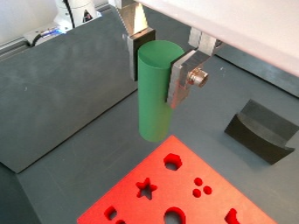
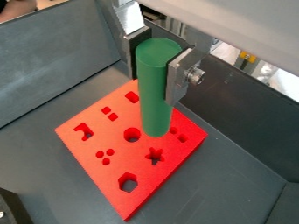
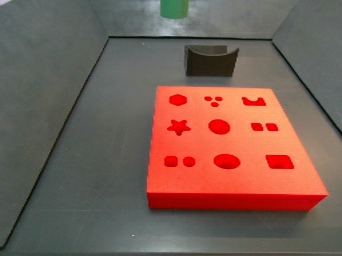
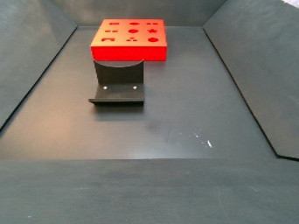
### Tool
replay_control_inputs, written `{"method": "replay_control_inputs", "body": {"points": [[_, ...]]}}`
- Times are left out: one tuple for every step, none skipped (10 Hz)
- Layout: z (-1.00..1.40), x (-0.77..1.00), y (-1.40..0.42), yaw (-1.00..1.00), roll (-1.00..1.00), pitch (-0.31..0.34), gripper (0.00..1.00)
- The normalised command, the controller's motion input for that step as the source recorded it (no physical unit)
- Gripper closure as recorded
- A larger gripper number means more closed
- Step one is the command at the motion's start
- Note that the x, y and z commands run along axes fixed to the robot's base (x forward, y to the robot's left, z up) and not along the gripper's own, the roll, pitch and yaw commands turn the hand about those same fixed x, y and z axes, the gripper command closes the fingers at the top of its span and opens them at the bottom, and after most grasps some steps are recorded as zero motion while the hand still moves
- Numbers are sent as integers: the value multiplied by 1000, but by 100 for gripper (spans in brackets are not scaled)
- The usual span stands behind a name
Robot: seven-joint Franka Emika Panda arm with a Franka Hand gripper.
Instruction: Insert the round object.
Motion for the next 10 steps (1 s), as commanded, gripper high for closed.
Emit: {"method": "replay_control_inputs", "body": {"points": [[-51, 140, -131, 0, 39, 20, 100], [-129, 857, -129, -197, 31, 27, 100], [-240, 1000, -129, 0, 80, 77, 100], [-289, 1000, -94, 0, 83, 43, 100], [-434, 1000, -94, 0, 61, 53, 100], [-566, 1000, 0, 0, 230, 167, 100], [-517, 1000, -217, 0, 81, 46, 100], [-571, 1000, -291, 0, 0, 0, 100], [-591, 883, -234, 34, -33, -127, 100], [-460, 434, -240, 246, 0, -356, 100]]}}
